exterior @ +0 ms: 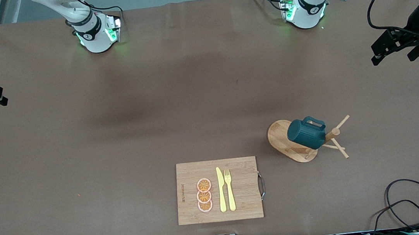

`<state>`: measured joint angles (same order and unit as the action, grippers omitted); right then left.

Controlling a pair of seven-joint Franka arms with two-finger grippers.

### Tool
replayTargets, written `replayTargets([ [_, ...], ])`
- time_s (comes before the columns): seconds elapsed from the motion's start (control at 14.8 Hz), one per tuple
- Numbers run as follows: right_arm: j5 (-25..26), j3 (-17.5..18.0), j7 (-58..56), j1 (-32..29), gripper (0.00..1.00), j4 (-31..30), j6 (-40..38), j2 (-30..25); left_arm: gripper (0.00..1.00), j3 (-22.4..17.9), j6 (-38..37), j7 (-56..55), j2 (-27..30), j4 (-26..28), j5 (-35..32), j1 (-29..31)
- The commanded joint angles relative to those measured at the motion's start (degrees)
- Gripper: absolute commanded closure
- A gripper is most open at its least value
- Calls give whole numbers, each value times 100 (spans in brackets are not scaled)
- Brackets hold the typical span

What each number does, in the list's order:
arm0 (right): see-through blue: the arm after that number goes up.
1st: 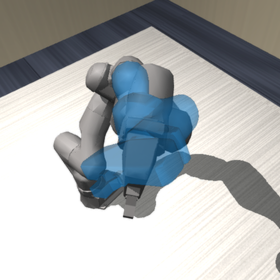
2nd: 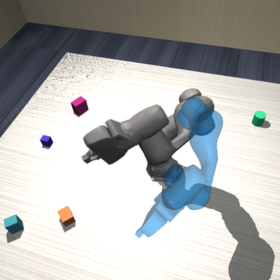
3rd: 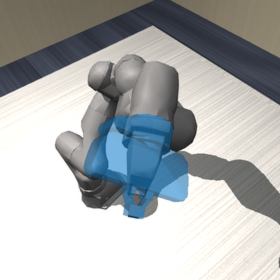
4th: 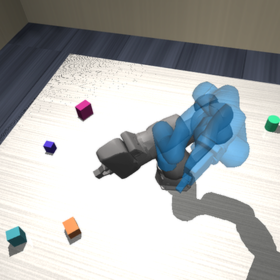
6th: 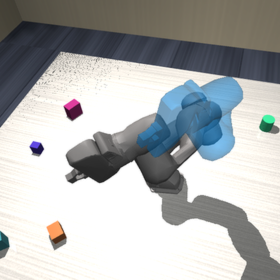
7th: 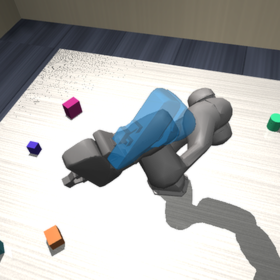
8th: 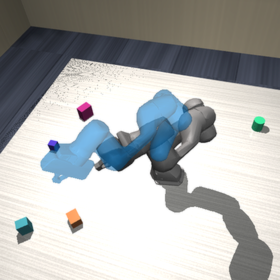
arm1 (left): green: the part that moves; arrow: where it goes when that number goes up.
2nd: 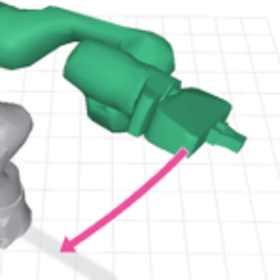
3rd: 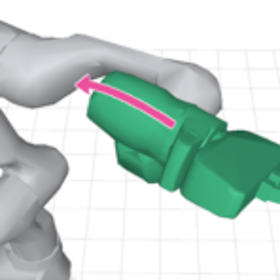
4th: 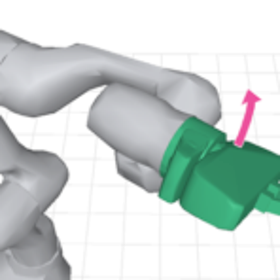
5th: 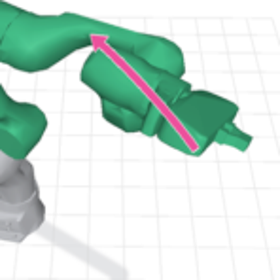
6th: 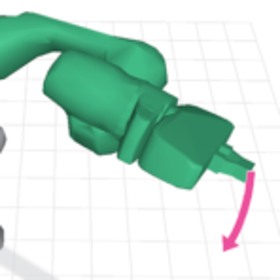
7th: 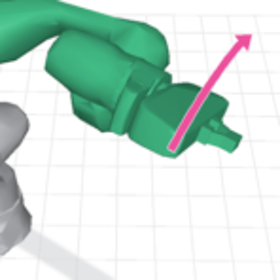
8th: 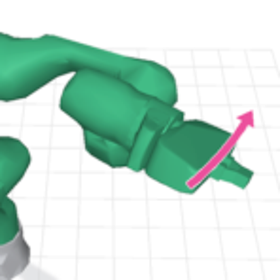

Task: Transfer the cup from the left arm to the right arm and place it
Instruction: 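Reach the left gripper toward the teal mug on the wooden stand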

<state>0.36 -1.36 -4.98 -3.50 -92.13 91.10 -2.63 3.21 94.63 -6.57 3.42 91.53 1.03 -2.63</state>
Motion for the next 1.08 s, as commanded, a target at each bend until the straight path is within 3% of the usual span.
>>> replayTargets([
  [0.0,-9,13,-56,-45,0,99,-84,35,0,22,-6,94,-61,-127,-190,8],
  [0.47,-9,4,-135,-37,0,99,-84,35,2,153,20,466,-315,-144,-578,-176],
  [0.74,-9,4,-126,-37,0,90,-93,35,0,251,64,-1992,-710,-162,-104,-229],
  [1.01,-9,4,-126,-37,0,90,-93,35,0,251,721,-3970,-1001,-92,529,-202],
])
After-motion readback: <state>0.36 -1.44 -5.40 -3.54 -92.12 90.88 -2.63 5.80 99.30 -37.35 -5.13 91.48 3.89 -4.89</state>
